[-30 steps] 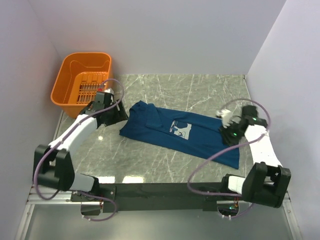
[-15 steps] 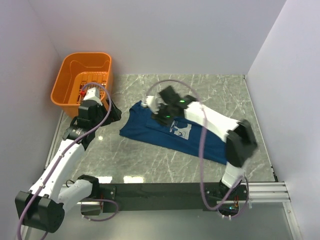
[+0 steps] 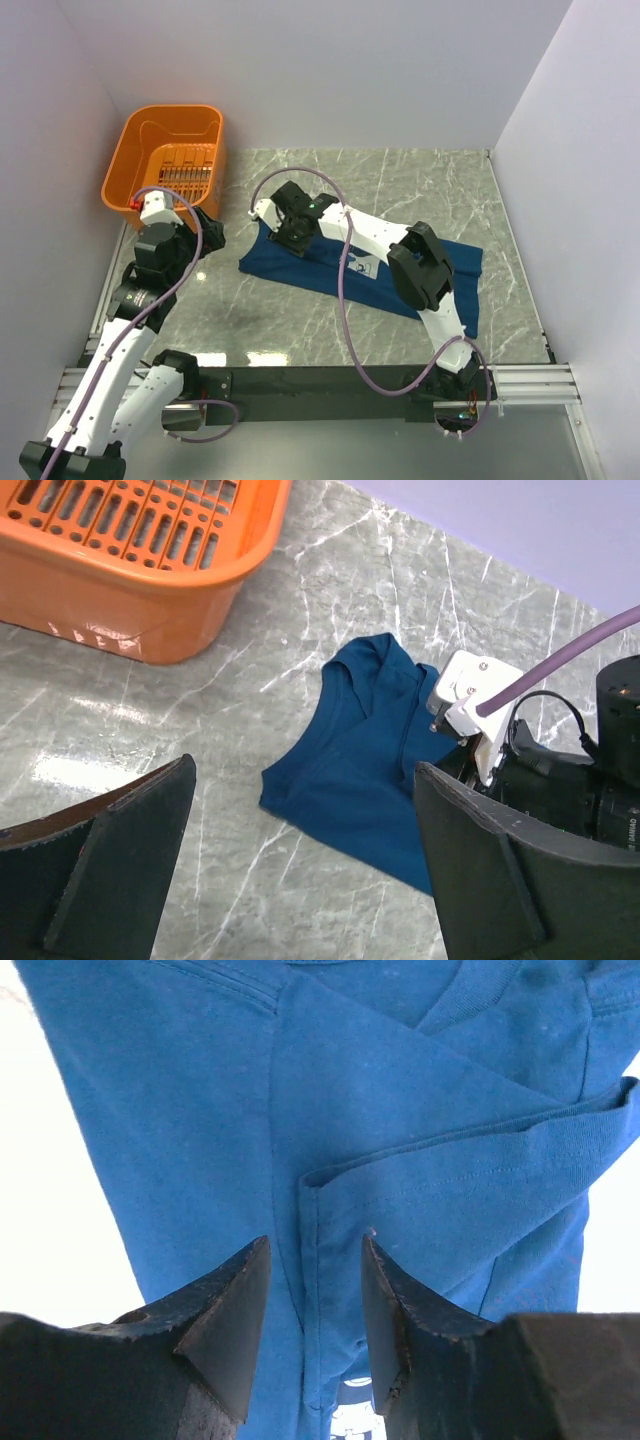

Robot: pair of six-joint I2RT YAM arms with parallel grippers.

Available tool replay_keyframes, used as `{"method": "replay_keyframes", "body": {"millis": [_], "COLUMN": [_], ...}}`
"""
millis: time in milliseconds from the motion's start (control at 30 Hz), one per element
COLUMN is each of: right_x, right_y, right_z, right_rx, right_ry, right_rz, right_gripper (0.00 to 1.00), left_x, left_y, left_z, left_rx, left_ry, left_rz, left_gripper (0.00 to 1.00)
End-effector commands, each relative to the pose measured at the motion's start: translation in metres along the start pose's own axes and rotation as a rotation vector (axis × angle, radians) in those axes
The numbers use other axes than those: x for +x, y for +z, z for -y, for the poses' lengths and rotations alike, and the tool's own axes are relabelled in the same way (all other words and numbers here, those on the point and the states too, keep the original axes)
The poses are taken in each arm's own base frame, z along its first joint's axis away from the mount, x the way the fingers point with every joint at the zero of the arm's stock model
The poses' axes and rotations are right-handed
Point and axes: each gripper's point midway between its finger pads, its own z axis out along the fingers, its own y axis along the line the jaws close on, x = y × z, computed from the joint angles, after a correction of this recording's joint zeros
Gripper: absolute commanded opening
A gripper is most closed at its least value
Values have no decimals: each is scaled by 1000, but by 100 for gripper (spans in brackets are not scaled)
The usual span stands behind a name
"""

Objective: Fold and stack the t-shirts
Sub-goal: Fold the tshirt

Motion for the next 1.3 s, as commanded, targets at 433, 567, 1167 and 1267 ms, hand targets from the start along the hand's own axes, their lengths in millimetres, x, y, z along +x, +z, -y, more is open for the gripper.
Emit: {"method": "replay_keyframes", "body": {"millis": [433,567,1167,1267], "right_x": [5,9,-13,-13], "right_y": [20,26,-14,-10], "right_z": [-9,-7,-1,0], "right_rx": [16,30,27,27], "right_ry": [17,23,15,14], "right_rz": [-65,-81,12,7], "right_gripper": [47,39,44,44], "left_x": [-36,-36,-31,-31], "left_y": [-26,-26,-22,-22], "left_z": [-13,-12,-9,-8], "left_rx": [-36,-37,-19,-17], "left_ry": [-54,-54,-49,-48], "left_rz": [195,194,172,173], "left_gripper": [94,94,94,94]}}
